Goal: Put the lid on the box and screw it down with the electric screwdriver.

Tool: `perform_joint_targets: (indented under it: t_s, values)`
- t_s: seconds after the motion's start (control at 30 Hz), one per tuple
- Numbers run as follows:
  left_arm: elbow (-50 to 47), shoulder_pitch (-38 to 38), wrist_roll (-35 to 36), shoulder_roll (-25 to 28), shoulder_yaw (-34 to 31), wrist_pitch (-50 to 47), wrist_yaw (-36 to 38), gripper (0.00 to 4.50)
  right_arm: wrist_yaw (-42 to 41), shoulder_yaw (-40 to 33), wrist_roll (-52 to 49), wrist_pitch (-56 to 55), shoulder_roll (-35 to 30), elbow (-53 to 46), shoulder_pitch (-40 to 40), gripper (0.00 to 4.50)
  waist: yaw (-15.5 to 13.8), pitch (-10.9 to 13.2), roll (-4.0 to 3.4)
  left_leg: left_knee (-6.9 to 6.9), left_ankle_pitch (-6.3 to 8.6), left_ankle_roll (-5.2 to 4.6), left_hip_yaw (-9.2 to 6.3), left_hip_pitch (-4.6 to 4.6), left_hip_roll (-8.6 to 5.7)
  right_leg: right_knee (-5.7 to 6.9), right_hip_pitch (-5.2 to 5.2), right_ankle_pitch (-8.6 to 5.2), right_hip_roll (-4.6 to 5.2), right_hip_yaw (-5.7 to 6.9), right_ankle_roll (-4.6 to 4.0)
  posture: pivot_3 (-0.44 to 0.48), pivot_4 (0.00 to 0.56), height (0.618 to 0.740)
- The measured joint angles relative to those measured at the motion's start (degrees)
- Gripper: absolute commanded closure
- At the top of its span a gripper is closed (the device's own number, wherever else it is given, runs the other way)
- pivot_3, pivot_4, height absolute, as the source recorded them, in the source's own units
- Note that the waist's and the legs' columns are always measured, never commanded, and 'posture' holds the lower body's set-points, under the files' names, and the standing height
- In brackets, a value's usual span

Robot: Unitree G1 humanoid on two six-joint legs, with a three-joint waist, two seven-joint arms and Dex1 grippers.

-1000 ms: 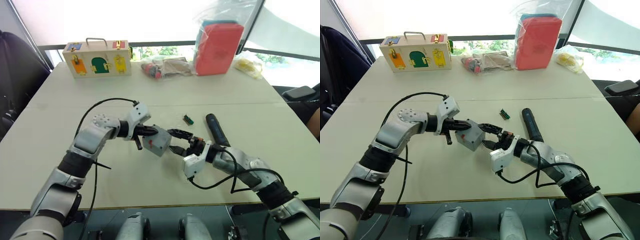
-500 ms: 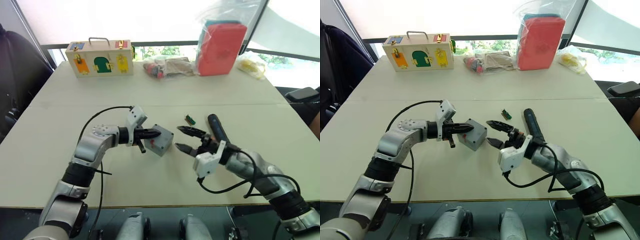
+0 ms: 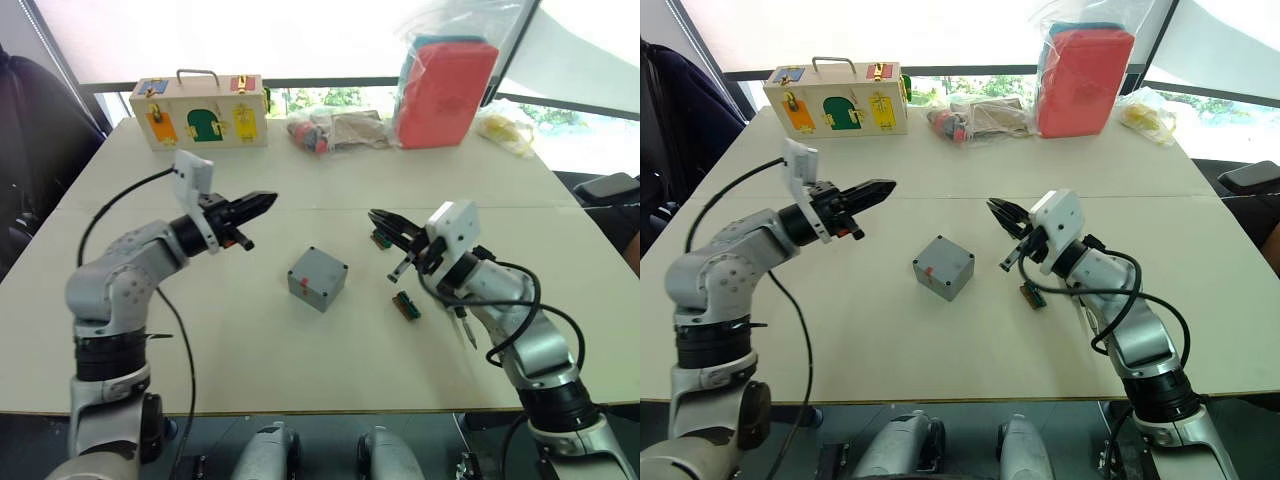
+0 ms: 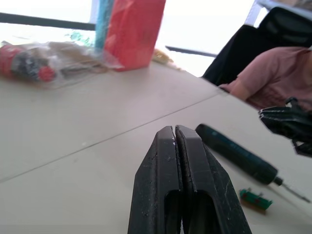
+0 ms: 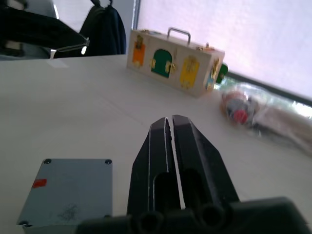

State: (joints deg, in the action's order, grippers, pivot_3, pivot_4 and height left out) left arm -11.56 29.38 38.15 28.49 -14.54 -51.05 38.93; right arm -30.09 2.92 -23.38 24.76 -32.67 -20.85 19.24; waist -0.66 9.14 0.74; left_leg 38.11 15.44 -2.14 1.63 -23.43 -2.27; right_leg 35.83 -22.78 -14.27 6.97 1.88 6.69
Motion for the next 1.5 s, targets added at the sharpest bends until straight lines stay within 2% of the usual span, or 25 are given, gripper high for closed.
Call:
perform_joint_targets:
  t_s: [0.17, 0.37, 0.47, 0.9, 1.17, 1.5]
  values:
    - [2.33, -4.43, -2.69, 3.02, 5.17, 1.39, 2.51, 4.50, -2.40, 0.80, -6.21, 17.08, -4.71, -5.49, -1.19, 4.43, -0.07, 0.00, 0.00, -0.10, 0.03, -0.02, 0.01, -0.02, 0.00, -0.08, -0.06, -0.05, 0.12, 0.02, -0.25, 0.000, 0.150, 0.740]
    - [9.67, -6.01, -9.31, 2.51, 13.61, 7.14, 4.41, 4.50, -2.97, 8.11, -4.66, 24.45, -4.50, -4.26, 0.43, 4.43, 0.04, -0.01, -0.01, -0.20, 0.04, -0.04, 0.05, -0.24, 0.00, -0.27, -0.40, 0.00, 0.14, 0.03, -0.33, 0.000, 0.150, 0.740]
    - [10.57, -6.06, -10.70, 1.50, 15.22, 8.60, 4.53, 4.50, -2.76, 10.75, -2.25, 24.87, -3.25, -1.46, 2.24, 4.43, 0.07, -0.01, -0.02, -0.13, 0.01, -0.01, 0.05, -0.69, -0.01, -0.25, -0.70, 0.17, 0.13, 0.03, -0.22, 0.000, 0.150, 0.740]
    - [12.46, -6.03, -15.22, -2.22, 20.02, 12.51, 4.54, 4.50, -4.91, 15.34, 5.46, 21.34, 1.43, 9.64, 7.87, 4.43, 0.09, -0.01, -0.02, -0.10, 0.00, 0.00, 0.06, -0.71, -0.01, -0.25, -0.70, 0.21, 0.05, 0.09, -0.18, 0.000, 0.150, 0.740]
    - [4.40, -10.89, -14.93, -1.97, 19.59, 9.18, 3.83, 4.50, -7.41, 15.41, 8.88, 17.68, 3.63, 14.51, 9.41, 4.43, 0.38, -0.01, -0.02, -0.10, 0.00, 0.00, 0.05, -0.71, -0.01, -0.23, -0.70, 0.21, 0.04, 0.08, -0.18, 0.000, 0.150, 0.740]
    - [-0.37, -14.92, -13.90, -2.52, 16.45, 6.09, -0.20, 4.50, -8.57, 15.39, 9.79, 18.55, 5.90, 13.67, 10.24, 4.43, 0.43, 0.00, -0.03, -0.11, -0.01, 0.02, 0.04, -0.71, 0.00, -0.16, -0.75, 0.21, 0.03, 0.09, -0.17, 0.000, 0.150, 0.740]
